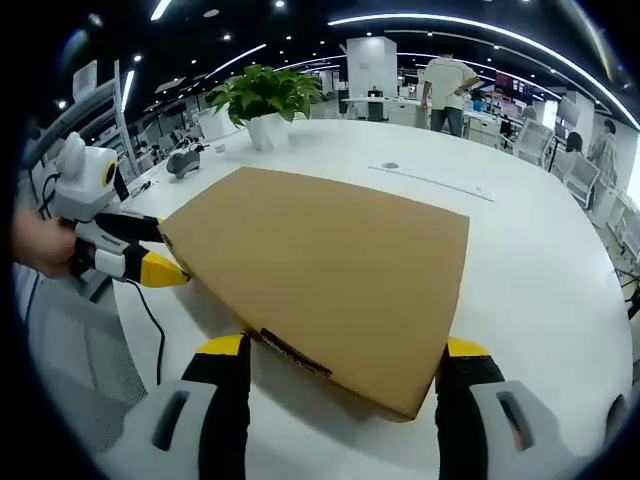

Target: Operate the shoe box by opening the lid, removing the specified soft item, and placing it in the target area until the item is outside and the box remains undamaged.

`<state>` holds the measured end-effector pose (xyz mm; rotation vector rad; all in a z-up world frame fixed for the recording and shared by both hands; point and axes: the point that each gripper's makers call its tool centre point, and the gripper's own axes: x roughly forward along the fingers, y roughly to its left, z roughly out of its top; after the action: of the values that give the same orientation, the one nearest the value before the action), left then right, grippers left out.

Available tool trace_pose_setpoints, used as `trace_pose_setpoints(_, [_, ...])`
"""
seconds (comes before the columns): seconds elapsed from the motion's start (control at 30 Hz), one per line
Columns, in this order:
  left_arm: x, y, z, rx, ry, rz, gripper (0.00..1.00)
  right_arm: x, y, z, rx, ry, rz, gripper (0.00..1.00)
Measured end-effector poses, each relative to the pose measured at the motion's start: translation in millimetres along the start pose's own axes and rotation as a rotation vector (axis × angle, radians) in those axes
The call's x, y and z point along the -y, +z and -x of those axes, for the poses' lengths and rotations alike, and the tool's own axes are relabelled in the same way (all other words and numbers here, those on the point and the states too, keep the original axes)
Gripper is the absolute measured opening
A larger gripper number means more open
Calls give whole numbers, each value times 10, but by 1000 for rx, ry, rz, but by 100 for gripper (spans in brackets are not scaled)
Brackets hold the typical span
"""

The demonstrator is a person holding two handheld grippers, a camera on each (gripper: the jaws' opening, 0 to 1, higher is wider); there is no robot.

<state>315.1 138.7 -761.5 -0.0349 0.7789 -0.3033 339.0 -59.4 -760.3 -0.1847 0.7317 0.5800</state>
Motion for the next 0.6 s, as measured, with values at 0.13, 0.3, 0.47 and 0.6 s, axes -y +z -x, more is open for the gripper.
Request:
trace_pose_setpoints(0.13, [9, -36, 31, -1, 2, 4, 65, -31, -23, 18, 2, 4, 0, 74])
trace_pose_setpoints(0.3, [2, -24, 17, -6, 5, 5, 65, -24, -11, -23, -20, 0, 0, 75])
trace_pose_setpoints(0.47, [-82, -10, 18, -14, 15, 15, 65, -59, 43, -82, -25, 9, 8, 75])
trace_pose_setpoints(0.6, [-157, 3, 11, -25, 21, 21, 65, -95, 86, -132, -23, 12, 10, 75])
